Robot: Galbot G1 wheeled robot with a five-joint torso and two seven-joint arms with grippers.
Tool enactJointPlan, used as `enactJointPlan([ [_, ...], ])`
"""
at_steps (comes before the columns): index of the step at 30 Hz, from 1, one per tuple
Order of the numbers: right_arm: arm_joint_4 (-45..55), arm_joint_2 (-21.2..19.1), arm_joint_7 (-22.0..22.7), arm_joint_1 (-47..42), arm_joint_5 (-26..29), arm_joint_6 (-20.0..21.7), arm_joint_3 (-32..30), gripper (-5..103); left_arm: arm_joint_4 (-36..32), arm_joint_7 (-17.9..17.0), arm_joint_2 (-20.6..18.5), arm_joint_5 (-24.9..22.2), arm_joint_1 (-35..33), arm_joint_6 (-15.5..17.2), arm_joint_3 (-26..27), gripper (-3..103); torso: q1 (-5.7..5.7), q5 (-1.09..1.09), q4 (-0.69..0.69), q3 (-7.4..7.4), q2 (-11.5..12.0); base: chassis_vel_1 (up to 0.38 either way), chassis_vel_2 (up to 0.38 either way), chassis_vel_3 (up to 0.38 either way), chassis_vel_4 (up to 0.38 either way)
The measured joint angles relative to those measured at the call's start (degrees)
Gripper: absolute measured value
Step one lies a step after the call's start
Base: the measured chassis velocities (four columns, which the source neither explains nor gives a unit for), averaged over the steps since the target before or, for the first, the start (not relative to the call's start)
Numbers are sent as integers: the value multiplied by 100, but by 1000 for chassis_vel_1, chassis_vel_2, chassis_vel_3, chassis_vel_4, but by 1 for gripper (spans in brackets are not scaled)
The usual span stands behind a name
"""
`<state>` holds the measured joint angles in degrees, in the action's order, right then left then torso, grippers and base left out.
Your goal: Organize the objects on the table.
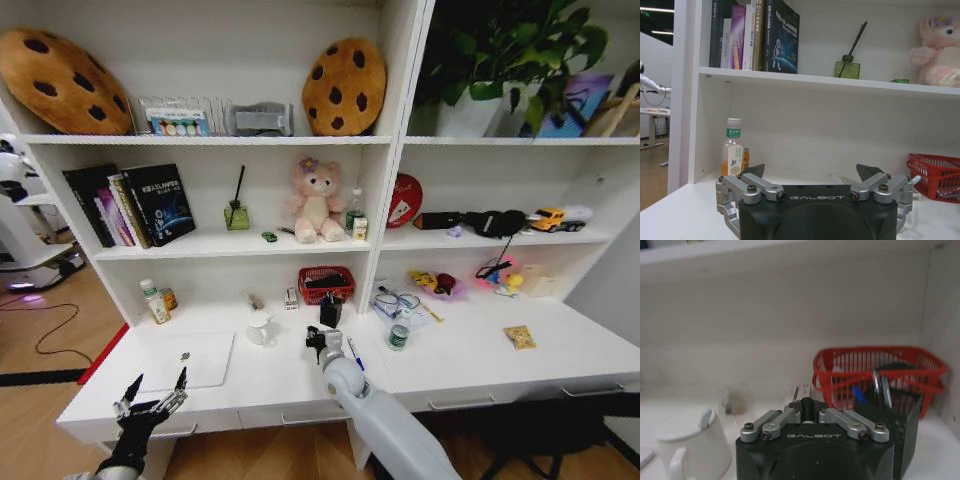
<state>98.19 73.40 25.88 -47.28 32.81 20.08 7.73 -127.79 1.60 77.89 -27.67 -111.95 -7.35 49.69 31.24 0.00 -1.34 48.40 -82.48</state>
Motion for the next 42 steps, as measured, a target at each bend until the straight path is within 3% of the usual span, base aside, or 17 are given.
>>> enactJointPlan([
  [4, -293, 74, -467, 259, -609, -468, -245, 11, 0, 0, 0, 0, 0, 0, 0, 100, 0, 0, 0, 0, -1, 0, 0, 0, 0],
  [6, -943, 172, -842, 605, -1225, -994, -530, 11, 0, 0, 0, 0, 0, 0, 0, 100, 0, -1, 0, 0, -1, 0, 0, 0, 0],
  [7, -943, 172, -842, 605, -1225, -994, -530, 11, 0, 0, 0, 0, 0, 0, 0, 100, 0, -1, 0, 0, -1, 0, 0, 0, 0],
  [9, -1604, 251, -1034, 927, -1644, -1388, -777, 11, 0, 0, 0, 0, 0, 0, 0, 100, 0, 0, 0, 0, -1, 0, 0, 0, 0],
  [21, -3243, 413, -1448, 1551, -1941, -2494, -687, 11, 0, 0, 0, 0, 0, 0, 0, 100, -1, 0, 0, -1, -2, 0, 0, 0, 0],
  [29, -3806, 634, -1476, 1646, -2020, -2809, -660, 11, 0, 0, 0, 0, 0, 0, 0, 100, -1, 0, -1, -1, -2, 0, 0, 0, 0],
  [36, -3762, 690, -1457, 1519, -2220, -2838, -684, 8, 0, 0, 0, 0, 0, 0, 0, 100, -1, 0, 0, -1, -1, 0, 0, 0, 0],
  [38, -3500, 631, -1408, 1401, -2294, -2762, -709, 18, 0, 0, 0, 0, 0, 0, 0, 100, -1, -1, 0, -1, -2, 0, 0, 0, 0],
  [40, -3370, 597, -1368, 1346, -2317, -2734, -711, 18, 0, 0, 0, 0, 0, 0, 0, 100, -1, -1, 0, -1, -2, 0, 0, 0, 0],
  [42, -2934, 488, -1239, 1190, -2321, -2572, -724, 29, 0, 0, 0, 0, 0, 0, 0, 100, -1, -1, 0, -1, -2, 0, 0, 0, 0],
])
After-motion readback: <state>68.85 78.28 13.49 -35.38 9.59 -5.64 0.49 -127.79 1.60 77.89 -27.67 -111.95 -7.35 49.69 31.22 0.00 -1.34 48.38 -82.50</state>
